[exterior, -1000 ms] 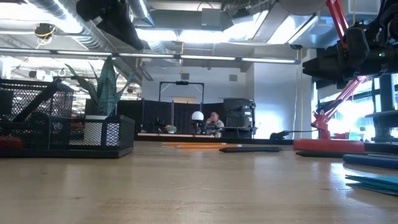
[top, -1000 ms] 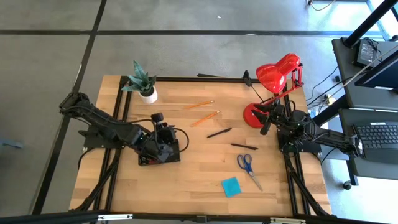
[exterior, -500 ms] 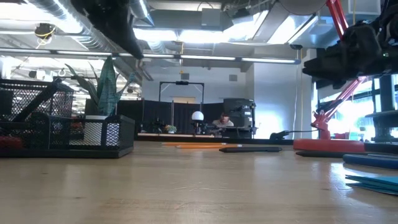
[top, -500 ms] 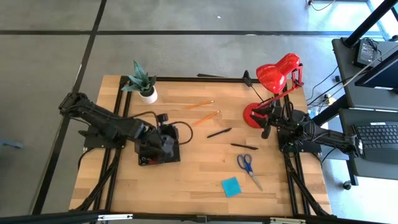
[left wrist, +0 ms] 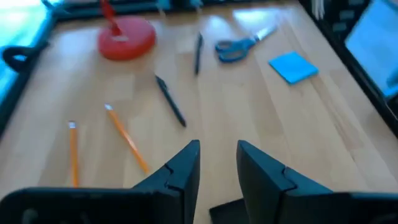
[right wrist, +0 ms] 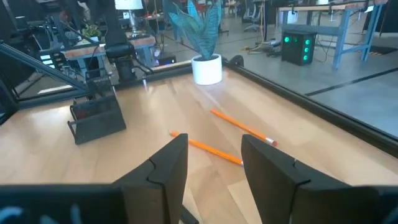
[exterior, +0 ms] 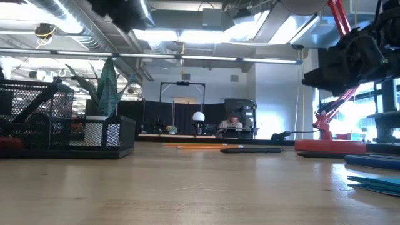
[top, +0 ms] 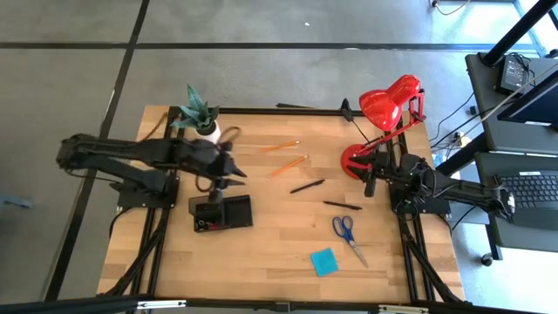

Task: Pick and place office supplies into organizer
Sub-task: Put the bottom black pen into the back left compartment of the desk organizer

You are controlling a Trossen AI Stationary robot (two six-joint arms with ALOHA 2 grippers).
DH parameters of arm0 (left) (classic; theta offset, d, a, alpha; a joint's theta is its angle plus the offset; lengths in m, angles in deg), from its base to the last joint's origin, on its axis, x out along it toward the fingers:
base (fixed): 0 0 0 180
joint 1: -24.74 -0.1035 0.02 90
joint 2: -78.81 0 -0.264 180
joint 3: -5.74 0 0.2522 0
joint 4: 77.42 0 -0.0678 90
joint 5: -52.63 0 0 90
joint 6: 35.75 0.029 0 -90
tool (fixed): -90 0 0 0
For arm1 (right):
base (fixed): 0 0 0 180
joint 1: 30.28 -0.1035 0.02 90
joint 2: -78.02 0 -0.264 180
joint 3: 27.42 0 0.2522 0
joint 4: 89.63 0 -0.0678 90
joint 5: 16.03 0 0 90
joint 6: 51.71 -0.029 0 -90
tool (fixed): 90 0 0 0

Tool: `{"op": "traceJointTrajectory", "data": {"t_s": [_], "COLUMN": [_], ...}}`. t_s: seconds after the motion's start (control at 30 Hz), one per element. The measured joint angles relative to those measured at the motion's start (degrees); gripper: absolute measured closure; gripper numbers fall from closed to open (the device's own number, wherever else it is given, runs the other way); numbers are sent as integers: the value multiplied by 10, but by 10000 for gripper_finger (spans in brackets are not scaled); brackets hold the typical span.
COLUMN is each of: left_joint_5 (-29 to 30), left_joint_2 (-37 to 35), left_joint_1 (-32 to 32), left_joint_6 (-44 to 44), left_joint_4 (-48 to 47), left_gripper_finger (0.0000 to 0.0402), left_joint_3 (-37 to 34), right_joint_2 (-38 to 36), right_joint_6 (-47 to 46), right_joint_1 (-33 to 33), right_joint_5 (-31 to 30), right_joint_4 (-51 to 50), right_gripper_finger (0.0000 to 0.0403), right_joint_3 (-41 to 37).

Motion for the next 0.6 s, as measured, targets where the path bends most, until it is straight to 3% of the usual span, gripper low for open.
{"op": "traceJointTrajectory", "data": {"t_s": [0.3,0.6], "left_joint_5": [9,44], "left_joint_2": [-187,-254], "left_joint_1": [-15,-16], "left_joint_6": [-33,-46], "left_joint_4": [207,250], "left_gripper_finger": [306,305], "left_joint_3": [-210,-271], "right_joint_2": [21,115], "right_joint_6": [0,5], "right_joint_1": [-11,-54], "right_joint_5": [32,-26], "right_joint_4": [-8,-54], "right_gripper_finger": [249,249], "right_joint_3": [0,65]}}
